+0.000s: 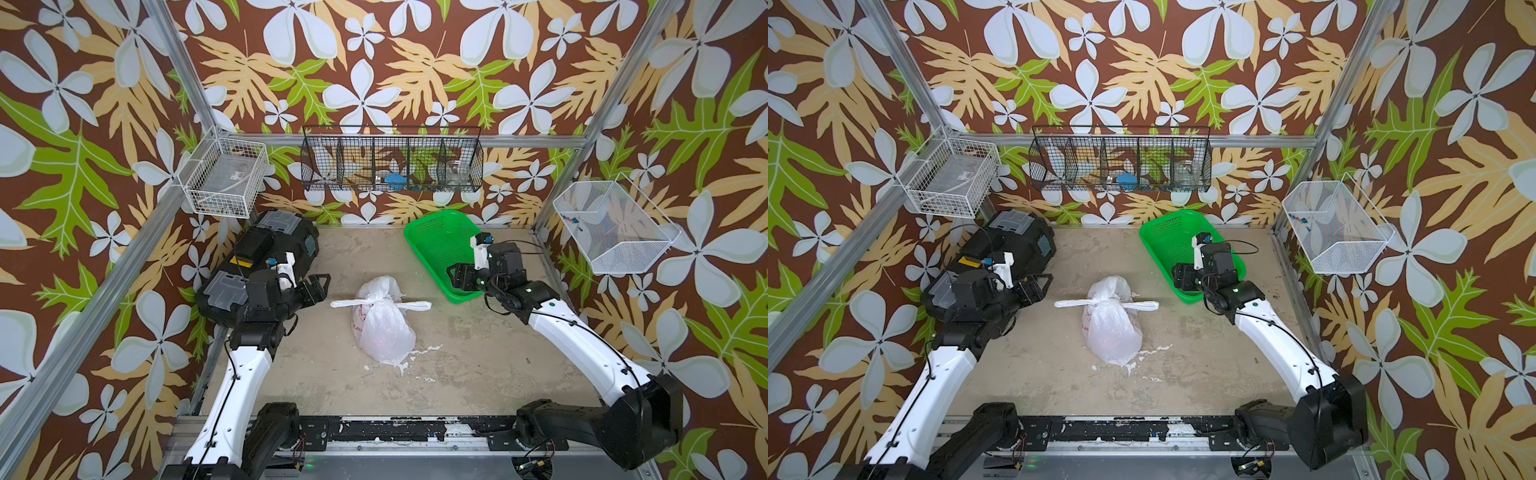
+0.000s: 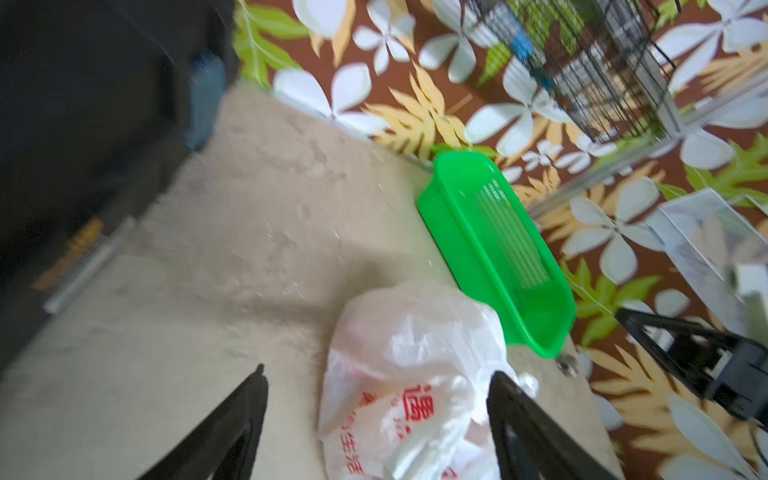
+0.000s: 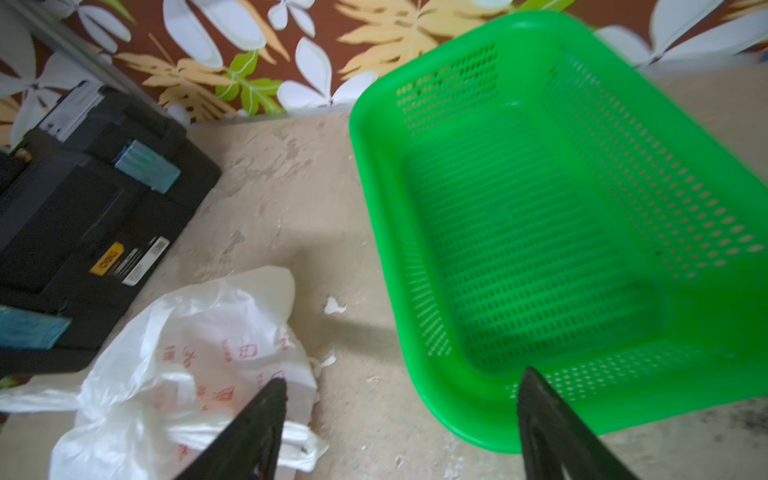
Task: Place the peach into a plastic bag & tie a knot
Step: Tie the plastic bag at the center of the board, then reset both arms
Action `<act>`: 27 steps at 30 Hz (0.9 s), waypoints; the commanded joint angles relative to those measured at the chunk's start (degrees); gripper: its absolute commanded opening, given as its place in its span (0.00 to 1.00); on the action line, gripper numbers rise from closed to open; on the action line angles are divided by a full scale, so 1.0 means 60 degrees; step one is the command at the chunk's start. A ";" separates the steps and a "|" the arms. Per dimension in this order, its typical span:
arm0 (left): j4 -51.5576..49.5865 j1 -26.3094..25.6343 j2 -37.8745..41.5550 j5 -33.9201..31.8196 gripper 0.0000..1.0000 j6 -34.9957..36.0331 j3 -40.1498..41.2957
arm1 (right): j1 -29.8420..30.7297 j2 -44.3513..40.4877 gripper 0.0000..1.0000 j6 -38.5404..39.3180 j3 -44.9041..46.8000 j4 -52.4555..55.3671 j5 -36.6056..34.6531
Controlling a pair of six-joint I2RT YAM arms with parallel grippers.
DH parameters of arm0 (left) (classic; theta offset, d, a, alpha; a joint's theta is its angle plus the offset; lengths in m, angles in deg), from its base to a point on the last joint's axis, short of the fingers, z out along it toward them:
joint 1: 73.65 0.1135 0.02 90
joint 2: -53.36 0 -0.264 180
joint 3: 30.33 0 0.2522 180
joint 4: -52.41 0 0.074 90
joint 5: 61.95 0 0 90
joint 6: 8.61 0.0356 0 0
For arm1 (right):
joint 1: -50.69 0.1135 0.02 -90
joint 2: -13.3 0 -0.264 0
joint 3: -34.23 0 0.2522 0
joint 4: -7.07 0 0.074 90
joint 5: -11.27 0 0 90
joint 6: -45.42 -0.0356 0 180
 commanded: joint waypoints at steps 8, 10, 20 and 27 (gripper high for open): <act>0.5090 -0.0390 -0.1041 -0.5634 0.92 0.1589 0.1300 | -0.0904 -0.0553 1.00 0.3329 0.3864 -0.7484 -0.5018; 0.6412 -0.0470 -0.1192 -0.7062 0.92 0.1547 0.2238 | -0.1385 -0.0310 1.00 0.3190 0.4668 -0.8602 -0.4818; 1.0041 -0.0484 -0.3393 -0.7694 0.92 0.1939 0.4587 | -0.1477 0.1527 1.00 0.3772 0.6068 -1.0726 -0.5320; 1.1246 -0.0486 -0.4693 -0.6186 0.92 0.2523 0.4674 | -0.1603 0.1585 1.00 0.3924 0.7529 -1.3034 -0.4451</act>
